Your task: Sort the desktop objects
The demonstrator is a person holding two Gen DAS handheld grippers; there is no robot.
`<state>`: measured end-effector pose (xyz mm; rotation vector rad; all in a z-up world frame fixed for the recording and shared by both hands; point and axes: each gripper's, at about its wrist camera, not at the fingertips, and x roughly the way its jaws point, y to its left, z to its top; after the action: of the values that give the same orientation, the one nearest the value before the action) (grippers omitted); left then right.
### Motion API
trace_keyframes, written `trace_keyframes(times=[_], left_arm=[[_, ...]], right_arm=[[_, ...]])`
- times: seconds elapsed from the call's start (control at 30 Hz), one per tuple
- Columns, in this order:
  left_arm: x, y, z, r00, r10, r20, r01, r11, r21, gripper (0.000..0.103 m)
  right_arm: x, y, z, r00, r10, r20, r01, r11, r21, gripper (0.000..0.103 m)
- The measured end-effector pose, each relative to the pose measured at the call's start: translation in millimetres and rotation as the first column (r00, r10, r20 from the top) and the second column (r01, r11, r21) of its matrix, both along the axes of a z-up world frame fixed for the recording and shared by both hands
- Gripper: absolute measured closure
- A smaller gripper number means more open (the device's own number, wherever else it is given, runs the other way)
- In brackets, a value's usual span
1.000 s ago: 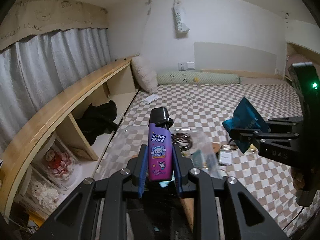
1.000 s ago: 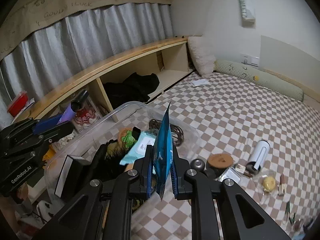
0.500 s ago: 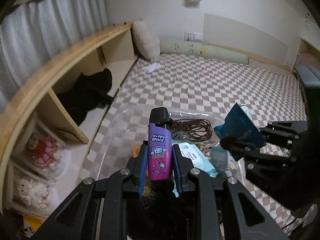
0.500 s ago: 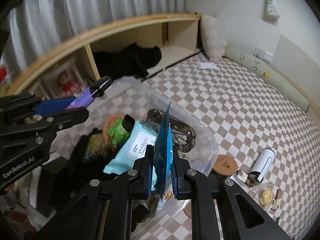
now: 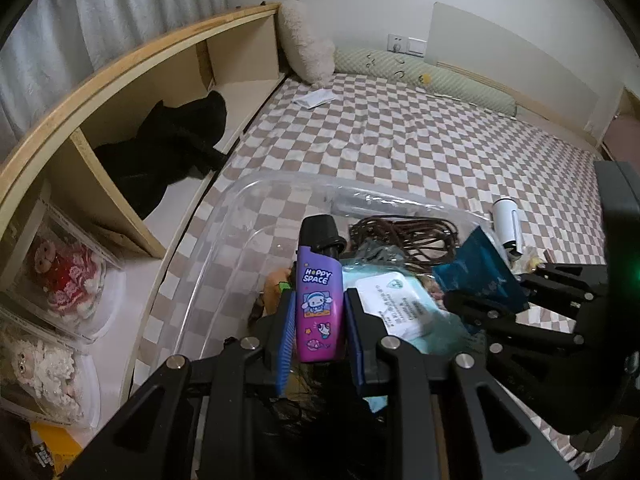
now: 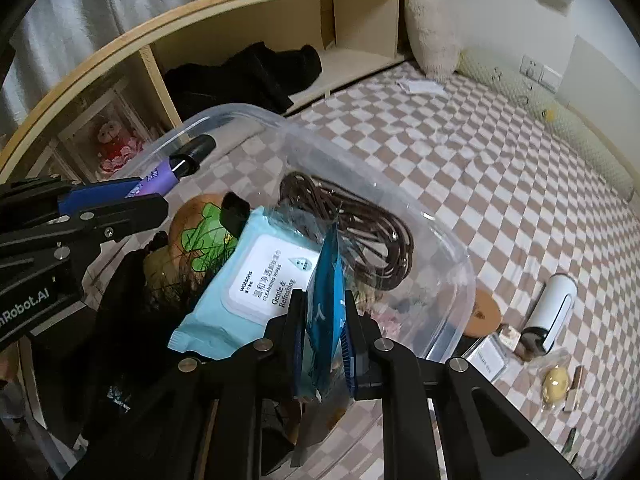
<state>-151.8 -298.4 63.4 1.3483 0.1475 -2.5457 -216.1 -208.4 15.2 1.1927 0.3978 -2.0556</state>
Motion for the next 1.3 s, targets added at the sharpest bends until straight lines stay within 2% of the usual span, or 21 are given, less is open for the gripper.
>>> trace_keyframes(times=[0.03, 0.07, 0.1, 0.13, 0.2, 0.23, 0.33, 0.57, 0.63, 0.7, 0.77, 0.8, 1.0, 1.1, 1.3], left_arm=[[0, -1, -1, 1.000, 0.001, -0.001, -0.001, 1.000, 0.000, 0.049], [1, -1, -1, 1.000, 0.000, -0.008, 0.000, 1.000, 0.003, 0.036], [2, -1, 0, 1.000, -0.001, -0.016, 0.001, 1.000, 0.008, 0.024], [4, -1, 1, 1.000, -0.002, -0.026, 0.002, 1.000, 0.013, 0.024], [6, -1, 3, 0.999, 0.000, -0.033, 0.000, 1.000, 0.023, 0.024], [7, -2, 4, 0.999, 0.002, -0.036, 0.000, 1.000, 0.028, 0.024], [12, -5, 7, 0.999, 0.013, -0.044, -0.011, 0.999, 0.036, 0.024], [25, -7, 8, 0.998, 0.027, -0.051, -0.025, 0.999, 0.039, 0.023], [28, -4, 8, 0.998, 0.026, -0.053, -0.026, 1.000, 0.017, 0.006], [32, -1, 9, 0.998, 0.023, -0.065, -0.023, 1.000, -0.004, 0.003], [37, 2, 12, 0.997, 0.019, -0.076, -0.021, 1.000, -0.021, 0.003], [40, 4, 13, 0.996, 0.023, -0.082, -0.025, 0.999, -0.025, 0.000], [61, 11, 22, 0.992, 0.053, -0.116, -0.061, 0.996, -0.071, 0.000], [75, 15, 26, 0.991, 0.055, -0.123, -0.060, 0.997, -0.041, 0.000], [104, 32, 38, 0.987, 0.039, -0.158, -0.046, 0.998, -0.040, 0.000]], right_arm=[[-1, 0, 0, 1.000, -0.004, 0.005, 0.005, 1.000, -0.006, 0.086], [-1, 1, 0, 1.000, -0.009, 0.010, 0.009, 1.000, -0.012, 0.086], [-2, 1, 0, 1.000, -0.011, 0.016, 0.012, 1.000, -0.018, 0.084], [-2, 1, 0, 1.000, -0.016, 0.021, 0.016, 1.000, -0.022, 0.078], [-1, 2, 2, 1.000, -0.026, 0.011, 0.027, 0.999, -0.021, 0.014], [1, 2, 3, 0.999, -0.031, -0.012, 0.030, 0.999, -0.016, 0.008], [8, 1, 7, 0.998, -0.020, -0.067, 0.021, 1.000, 0.008, 0.008], [15, 13, 16, 0.997, -0.013, -0.074, 0.012, 1.000, -0.009, 0.008], [17, 17, 19, 0.997, -0.022, -0.075, 0.020, 0.999, -0.025, 0.008], [19, 22, 22, 0.996, -0.030, -0.083, 0.026, 0.999, -0.047, 0.008], [22, 26, 25, 0.995, -0.037, -0.091, 0.031, 0.998, -0.063, 0.000], [23, 28, 26, 0.995, -0.036, -0.095, 0.030, 0.997, -0.067, 0.000], [35, 41, 34, 0.994, -0.040, -0.101, 0.031, 0.996, -0.085, 0.000], [42, 48, 38, 0.990, -0.044, -0.133, 0.033, 0.996, -0.081, 0.000], [67, 69, 48, 0.977, -0.035, -0.210, 0.018, 0.996, -0.082, 0.000]])
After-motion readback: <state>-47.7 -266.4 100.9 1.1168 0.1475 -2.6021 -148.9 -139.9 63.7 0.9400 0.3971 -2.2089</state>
